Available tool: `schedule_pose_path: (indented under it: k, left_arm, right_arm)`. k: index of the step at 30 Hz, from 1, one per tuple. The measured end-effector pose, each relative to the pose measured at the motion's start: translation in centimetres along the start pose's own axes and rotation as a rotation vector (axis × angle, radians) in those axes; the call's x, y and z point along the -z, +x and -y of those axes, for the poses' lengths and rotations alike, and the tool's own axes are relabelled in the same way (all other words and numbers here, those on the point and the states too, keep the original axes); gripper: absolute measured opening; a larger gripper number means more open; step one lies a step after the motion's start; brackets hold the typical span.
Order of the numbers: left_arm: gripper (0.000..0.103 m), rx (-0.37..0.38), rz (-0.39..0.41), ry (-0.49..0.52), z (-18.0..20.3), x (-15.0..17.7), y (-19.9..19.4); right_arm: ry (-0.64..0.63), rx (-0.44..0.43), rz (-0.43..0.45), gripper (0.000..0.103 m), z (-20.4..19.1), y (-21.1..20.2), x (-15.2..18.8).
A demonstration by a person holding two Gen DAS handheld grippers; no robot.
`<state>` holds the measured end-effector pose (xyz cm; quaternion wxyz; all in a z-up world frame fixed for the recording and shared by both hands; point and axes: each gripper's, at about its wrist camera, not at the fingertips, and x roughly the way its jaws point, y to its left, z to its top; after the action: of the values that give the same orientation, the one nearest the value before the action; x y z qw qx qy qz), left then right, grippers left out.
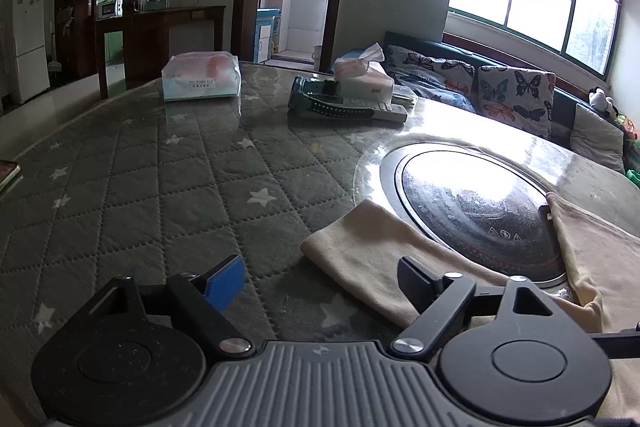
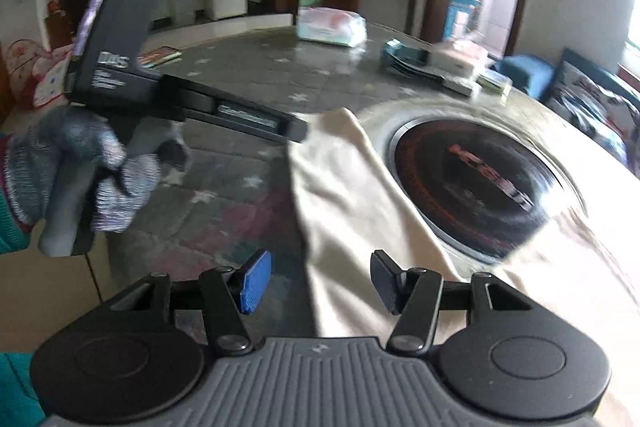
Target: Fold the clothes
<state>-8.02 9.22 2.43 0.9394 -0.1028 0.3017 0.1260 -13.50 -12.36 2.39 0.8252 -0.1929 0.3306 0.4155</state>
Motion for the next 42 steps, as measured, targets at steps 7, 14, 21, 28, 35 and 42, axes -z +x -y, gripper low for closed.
schedule_pose_path:
  k: [7, 14, 21, 28, 35, 42]
  left_arm:
    - [0.068, 0.021, -0.024, -0.035, 0.1, -0.3, 0.9]
    - [0.049, 0.042, -0.026, -0.071, 0.2, -0.7, 1.6]
    - [0.008, 0.094, -0.027, -0.086, 0.6, -0.7, 2.1]
    - [0.005, 0.245, 0.037, 0.091, 4.6, 1.5, -0.7]
    - [0.005, 0.394, 0.103, 0.278, 8.8, 3.8, -3.5]
    - [0.006, 0.444, 0.102, 0.364, 10.7, 6.0, -4.5]
  right_arm:
    - [0.01, 0.019, 0.006, 0.056, 0.5, -0.4, 0.3]
    - [0.023, 0.038, 0.029, 0.056, 0.8, -1.0, 0.1]
    - [0.067, 0.069, 0.049, 0.054, 1.9, -2.1, 0.3]
    - [0.174, 0.094, 0.09, 0.05, 4.4, -3.8, 0.3]
    - [0.331, 0.053, 0.119, 0.044, 7.9, -4.5, -0.3]
    - [0.398, -0.017, 0.052, 0.043, 8.4, -1.8, -0.1]
